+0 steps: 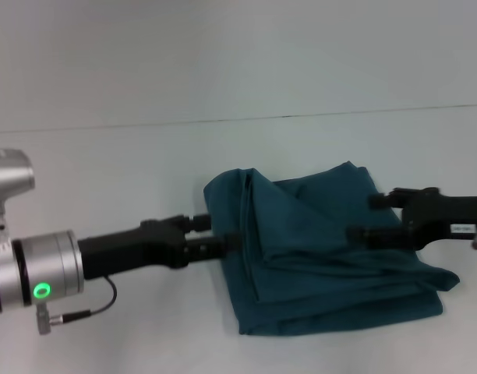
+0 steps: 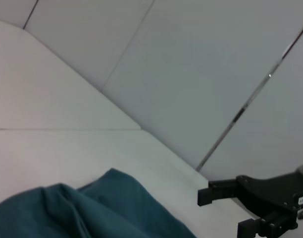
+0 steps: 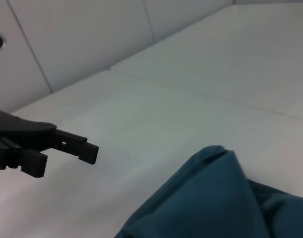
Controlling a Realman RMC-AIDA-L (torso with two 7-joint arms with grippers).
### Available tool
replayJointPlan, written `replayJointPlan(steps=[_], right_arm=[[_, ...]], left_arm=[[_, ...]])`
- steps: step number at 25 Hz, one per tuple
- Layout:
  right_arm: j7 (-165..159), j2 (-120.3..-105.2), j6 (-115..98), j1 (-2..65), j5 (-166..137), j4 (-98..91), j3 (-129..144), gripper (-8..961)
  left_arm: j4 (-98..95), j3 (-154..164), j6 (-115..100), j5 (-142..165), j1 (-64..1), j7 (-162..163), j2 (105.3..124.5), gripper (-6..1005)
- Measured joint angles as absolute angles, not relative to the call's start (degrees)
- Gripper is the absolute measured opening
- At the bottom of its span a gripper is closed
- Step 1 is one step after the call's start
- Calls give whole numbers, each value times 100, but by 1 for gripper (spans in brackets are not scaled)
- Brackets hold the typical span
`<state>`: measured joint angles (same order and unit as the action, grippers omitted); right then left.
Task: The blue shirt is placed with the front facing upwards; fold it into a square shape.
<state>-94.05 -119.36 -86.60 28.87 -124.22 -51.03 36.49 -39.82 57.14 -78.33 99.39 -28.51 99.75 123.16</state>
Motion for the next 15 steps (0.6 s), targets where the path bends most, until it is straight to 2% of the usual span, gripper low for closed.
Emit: replayJointPlan(steps=[15], right_arm=[[-9181,-11979,-8487,2976,-12237,-5347,4867,913]], left_arm=[[-3934,5581,-7791,10065,-2787,9879,12369,903]])
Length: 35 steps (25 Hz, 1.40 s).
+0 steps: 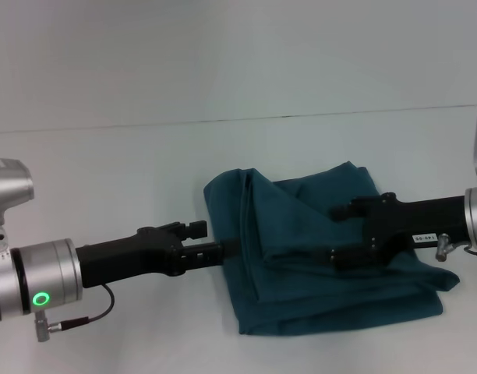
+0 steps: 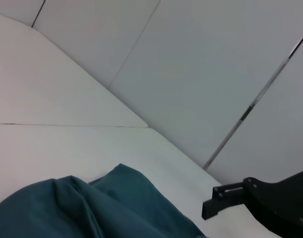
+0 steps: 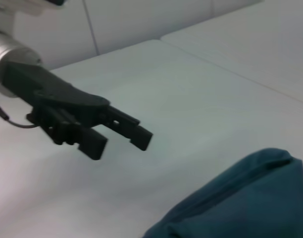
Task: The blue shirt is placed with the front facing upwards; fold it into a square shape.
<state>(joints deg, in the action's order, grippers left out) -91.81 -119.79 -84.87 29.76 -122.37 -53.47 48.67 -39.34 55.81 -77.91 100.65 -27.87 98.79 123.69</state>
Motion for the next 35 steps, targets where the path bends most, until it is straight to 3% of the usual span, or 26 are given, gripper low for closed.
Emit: replayJointPlan(steps=[35], right_arm=[[-8547,-12005,-7656,3101,-11920,-5297,6664,912]], left_arm=[[-3830,5431,-7571,10016,-2676,9826,12410,902]])
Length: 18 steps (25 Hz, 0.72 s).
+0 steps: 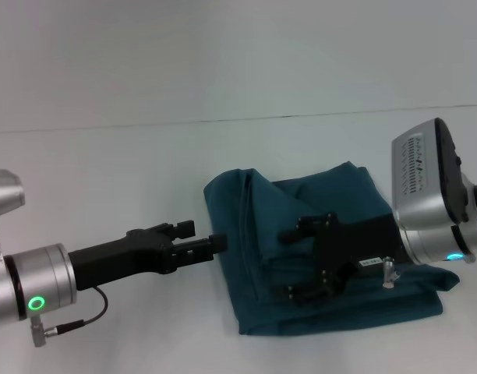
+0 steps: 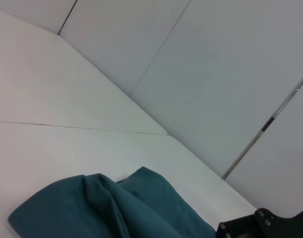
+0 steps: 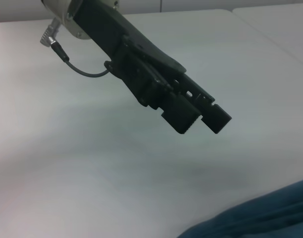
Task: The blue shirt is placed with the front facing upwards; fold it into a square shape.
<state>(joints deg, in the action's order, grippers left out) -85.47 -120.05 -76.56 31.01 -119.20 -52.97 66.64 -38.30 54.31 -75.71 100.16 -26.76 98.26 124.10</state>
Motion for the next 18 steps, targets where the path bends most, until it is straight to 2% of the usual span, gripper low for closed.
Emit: replayJointPlan(steps=[18], right_arm=[[-8563,-11996,-7543,3066,-11896,-5266,6767,911]], left_arm=[[-3915,5239,-7594,10336,-2631,9799,12366,903]])
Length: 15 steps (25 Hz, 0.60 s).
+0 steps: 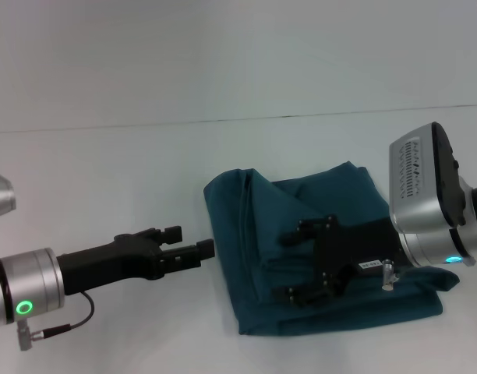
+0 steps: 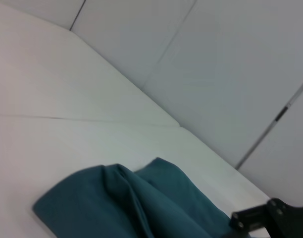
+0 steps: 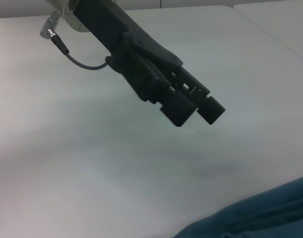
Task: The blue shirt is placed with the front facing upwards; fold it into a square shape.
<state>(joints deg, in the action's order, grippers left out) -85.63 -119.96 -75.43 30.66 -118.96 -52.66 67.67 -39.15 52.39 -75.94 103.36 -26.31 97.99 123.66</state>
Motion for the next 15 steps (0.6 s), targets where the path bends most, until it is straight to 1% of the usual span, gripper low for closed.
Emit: replayJointPlan(steps=[6,15], right_arm=[[-8682,-11959,-7537,3042,-11900,-5269,6715,911],[-8692,-11975,-7431,3116,-11901,-5247,6770,911]], left_arm=[[-3998,5072,-7865,10534,-2594,9753,12360,902],[-4034,4889,-7970,10541,-2557,9720,12352,903]])
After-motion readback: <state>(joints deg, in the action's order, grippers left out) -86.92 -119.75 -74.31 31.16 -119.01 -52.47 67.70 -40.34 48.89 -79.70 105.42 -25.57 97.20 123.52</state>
